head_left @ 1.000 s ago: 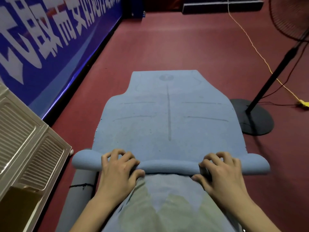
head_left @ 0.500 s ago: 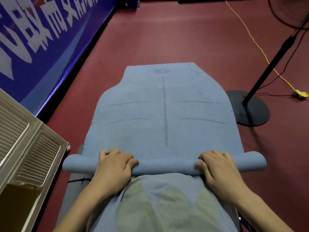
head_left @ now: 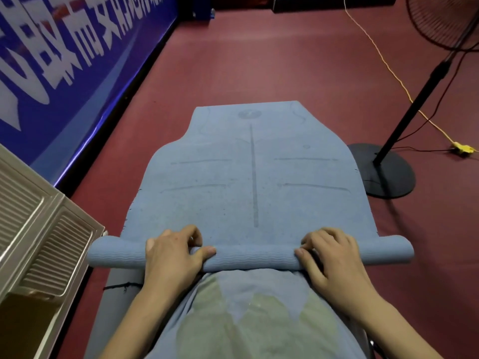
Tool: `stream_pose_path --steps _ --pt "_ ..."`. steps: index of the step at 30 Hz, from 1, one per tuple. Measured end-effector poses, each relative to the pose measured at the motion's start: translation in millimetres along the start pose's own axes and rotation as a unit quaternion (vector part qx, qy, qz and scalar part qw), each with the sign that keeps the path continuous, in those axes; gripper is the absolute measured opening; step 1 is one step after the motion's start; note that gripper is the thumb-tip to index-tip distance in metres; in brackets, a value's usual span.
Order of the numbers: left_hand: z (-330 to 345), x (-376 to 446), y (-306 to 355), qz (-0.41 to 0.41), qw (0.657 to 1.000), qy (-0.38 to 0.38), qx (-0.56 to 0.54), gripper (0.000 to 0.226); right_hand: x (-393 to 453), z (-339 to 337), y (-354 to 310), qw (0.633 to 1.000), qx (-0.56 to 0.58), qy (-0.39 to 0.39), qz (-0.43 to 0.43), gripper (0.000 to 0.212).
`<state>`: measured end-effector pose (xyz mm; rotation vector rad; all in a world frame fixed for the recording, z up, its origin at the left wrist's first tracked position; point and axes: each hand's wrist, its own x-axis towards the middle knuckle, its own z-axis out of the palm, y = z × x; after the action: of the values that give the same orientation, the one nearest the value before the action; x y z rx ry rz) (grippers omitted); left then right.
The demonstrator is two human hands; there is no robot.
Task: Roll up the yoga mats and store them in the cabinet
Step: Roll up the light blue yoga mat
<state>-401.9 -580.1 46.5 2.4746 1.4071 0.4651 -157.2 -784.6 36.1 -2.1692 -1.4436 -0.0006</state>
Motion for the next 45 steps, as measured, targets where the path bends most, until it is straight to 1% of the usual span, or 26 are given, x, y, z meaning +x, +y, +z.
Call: stream_pose_path --steps 2,4,7,10,13,16,21,25,27,31,35,37,41,43,45 --pt "4.2 -4.7 -0.4 0.026 0.999 0.031 0.005 0.038 -0.6 -3.2 -0.6 1.0 -0.009 0.001 -0.005 0.029" --pt "6.5 -9.3 -0.5 0.04 0.997 0.06 -0.003 0.036 -0.8 -7.1 -1.2 0.999 -0.033 -0.007 -0.01 0.039" --pt "4.0 -13.0 -0.6 0.074 0.994 0.079 0.004 0.038 -2.5 -9.0 -2.6 0.997 -0.07 -0.03 -0.015 0.045" --pt "-2.1 -19.5 -4.4 0.135 0.986 0.095 0.024 0.04 -1.1 -10.3 -2.6 0.996 -0.079 -0.036 0.001 0.046" --pt "-5.2 -28.8 -12.4 0.202 0.974 0.09 0.056 0.052 1.1 -11.1 -6.6 0.995 -0.088 -0.036 -0.002 0.043" --pt "-5.8 -25.4 -13.9 0.209 0.972 0.087 0.062 0.051 2.5 -11.1 -10.8 0.994 -0.106 -0.029 -0.013 0.04" --pt "3.6 -15.1 -12.0 0.227 0.967 0.095 0.069 0.038 5.7 -8.1 -10.6 0.991 -0.132 -0.018 -0.005 0.038" --pt "7.8 0.5 -4.9 0.208 0.972 0.079 0.079 0.025 14.4 -3.0 -1.3 0.992 -0.123 -0.024 0.008 0.035" --pt "7.6 12.9 -2.0 0.193 0.976 0.062 0.075 0.025 21.1 -0.2 0.3 0.992 -0.12 -0.022 0.02 0.034" --pt "2.6 20.7 -2.8 0.16 0.985 0.011 0.064 0.036 24.4 2.0 -9.5 0.989 -0.145 -0.006 0.017 0.032" --pt "-12.7 -4.6 -3.3 0.175 0.98 -0.023 0.091 0.04 1.3 -8.2 -7.9 0.992 -0.129 -0.003 -0.014 0.027" --pt "-16.0 -18.2 -4.2 0.174 0.981 -0.033 0.085 0.042 -13.4 -12.0 -7.6 0.993 -0.113 -0.002 -0.022 0.025" --pt "-12.6 -21.7 -2.4 0.125 0.989 -0.043 0.06 0.047 -13.8 -7.0 -3.8 0.995 -0.092 -0.012 -0.024 0.025" --pt "-9.0 -9.7 2.3 0.091 0.992 -0.065 0.063 0.053 -2.7 -0.4 3.5 0.997 -0.068 -0.02 -0.022 0.025" --pt "-6.1 5.9 9.0 0.063 0.989 -0.101 0.092 0.062 7.5 4.8 10.9 0.999 -0.027 -0.026 -0.005 0.024"
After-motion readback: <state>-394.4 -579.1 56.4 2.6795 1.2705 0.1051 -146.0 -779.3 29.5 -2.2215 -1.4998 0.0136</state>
